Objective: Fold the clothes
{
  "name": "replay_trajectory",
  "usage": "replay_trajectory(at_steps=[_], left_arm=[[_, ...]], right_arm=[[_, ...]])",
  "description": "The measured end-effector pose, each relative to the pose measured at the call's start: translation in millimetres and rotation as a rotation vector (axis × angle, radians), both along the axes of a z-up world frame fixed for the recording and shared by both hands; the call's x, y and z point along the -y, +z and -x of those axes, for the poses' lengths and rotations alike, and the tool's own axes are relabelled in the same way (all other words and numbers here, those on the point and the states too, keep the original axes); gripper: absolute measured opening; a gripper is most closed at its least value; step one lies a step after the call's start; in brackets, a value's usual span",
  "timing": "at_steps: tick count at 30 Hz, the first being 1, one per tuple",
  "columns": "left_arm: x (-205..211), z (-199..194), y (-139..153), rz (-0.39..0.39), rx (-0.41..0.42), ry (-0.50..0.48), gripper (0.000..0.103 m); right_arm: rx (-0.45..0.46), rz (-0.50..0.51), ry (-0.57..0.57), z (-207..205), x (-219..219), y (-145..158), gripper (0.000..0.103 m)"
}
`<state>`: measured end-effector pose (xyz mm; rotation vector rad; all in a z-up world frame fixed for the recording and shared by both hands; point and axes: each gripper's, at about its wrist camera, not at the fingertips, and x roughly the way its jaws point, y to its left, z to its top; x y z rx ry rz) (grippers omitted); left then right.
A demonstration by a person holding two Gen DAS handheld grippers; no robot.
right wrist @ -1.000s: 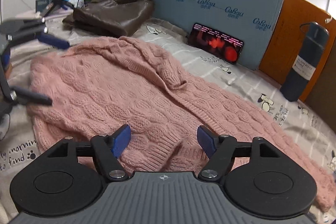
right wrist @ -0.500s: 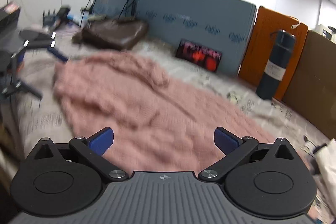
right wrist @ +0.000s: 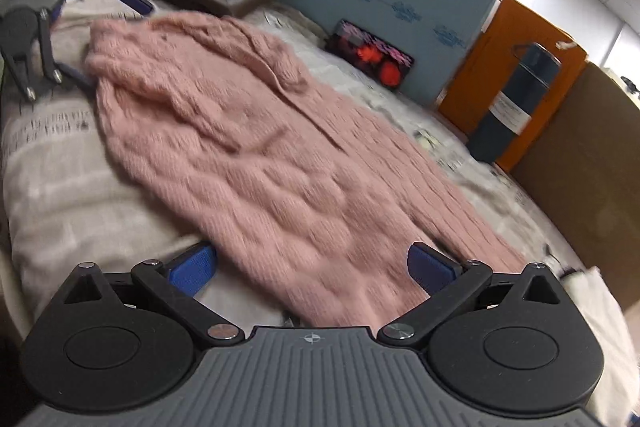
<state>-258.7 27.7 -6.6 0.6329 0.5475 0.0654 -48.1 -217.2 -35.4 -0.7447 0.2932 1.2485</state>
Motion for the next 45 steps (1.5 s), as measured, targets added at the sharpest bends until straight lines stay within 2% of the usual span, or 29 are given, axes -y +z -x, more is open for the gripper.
replay_trajectory(at_steps=[4,7,8,9,10,11,12,14,15,16,19,22,24,27,31,32,33,34,35,37,38,40,41,44,45], left_arm=[[-3,1,0,-0.046,0.015,0.008,0.096],[-14,6,-1,-0.045,0.013,0.062,0.085],[-18,8,-1,-0.035,0.009,0.081,0.076],[-22,10,-2,-0.024,0.005,0.099,0.057],[-26,12,-3,-0.004,-0.007,0.114,0.046],[-31,12,-4,0.02,-0.02,0.129,0.029],[-35,13,-4,0.049,-0.017,0.138,0.021],[-44,15,-1,0.13,0.021,0.146,0.016],[-49,15,1,0.172,0.044,0.151,0.015],[-56,14,6,0.223,0.066,0.157,0.014],[-77,10,20,0.355,0.157,0.139,0.014],[-98,0,30,0.414,0.245,0.163,0.014],[-113,-8,33,0.458,0.254,0.189,0.014],[-134,-22,31,0.535,0.214,0.226,0.016],[-150,-31,29,0.606,0.222,0.26,0.021],[-152,-31,29,0.61,0.232,0.269,0.03],[-151,-33,30,0.596,0.245,0.281,0.046],[-149,-35,31,0.573,0.26,0.281,0.056],[-147,-36,32,0.549,0.274,0.28,0.069],[-142,-41,36,0.51,0.289,0.259,0.071],[-139,-44,39,0.496,0.288,0.236,0.072],[-130,-55,40,0.419,0.257,0.17,0.078],[-127,-62,38,0.378,0.225,0.142,0.078],[-118,-86,32,0.255,0.123,0.059,0.078],[-121,-94,30,0.257,0.09,0.062,0.078]], right_arm=[[-0.029,-0.069,0.005,-3,-10,4,0.1],[-0.069,-0.127,-0.03,-13,-8,8,0.099],[-0.088,-0.144,-0.058,-20,-4,10,0.095],[-0.106,-0.152,-0.091,-27,1,10,0.091],[-0.124,-0.154,-0.119,-33,5,9,0.082],[-0.143,-0.147,-0.139,-38,8,6,0.07],[-0.162,-0.14,-0.159,-43,11,3,0.064],[-0.206,-0.14,-0.189,-52,17,-2,0.033],[-0.244,-0.167,-0.183,-55,20,0,0.026],[-0.28,-0.204,-0.174,-60,22,2,0.018],[-0.351,-0.36,-0.145,-77,24,19,0.014],[-0.355,-0.398,-0.138,-97,8,32,0.013],[-0.354,-0.382,-0.133,-110,-6,37,0.013],[-0.374,-0.319,-0.13,-128,-27,36,0.013],[-0.442,-0.267,-0.133,-147,-43,29,0.013],[-0.46,-0.262,-0.135,-150,-45,28,0.013],[-0.471,-0.259,-0.132,-151,-47,27,0.014],[-0.474,-0.257,-0.127,-152,-49,27,0.015],[-0.478,-0.255,-0.124,-153,-50,27,0.021],[-0.491,-0.254,-0.125,-156,-52,27,0.033],[-0.499,-0.254,-0.127,-158,-53,27,0.034],[-0.505,-0.257,-0.128,-162,-53,27,0.039],[-0.505,-0.259,-0.13,-163,-54,27,0.044],[-0.518,-0.263,-0.152,-172,-55,26,0.045],[-0.531,-0.269,-0.161,-175,-55,25,0.046]])
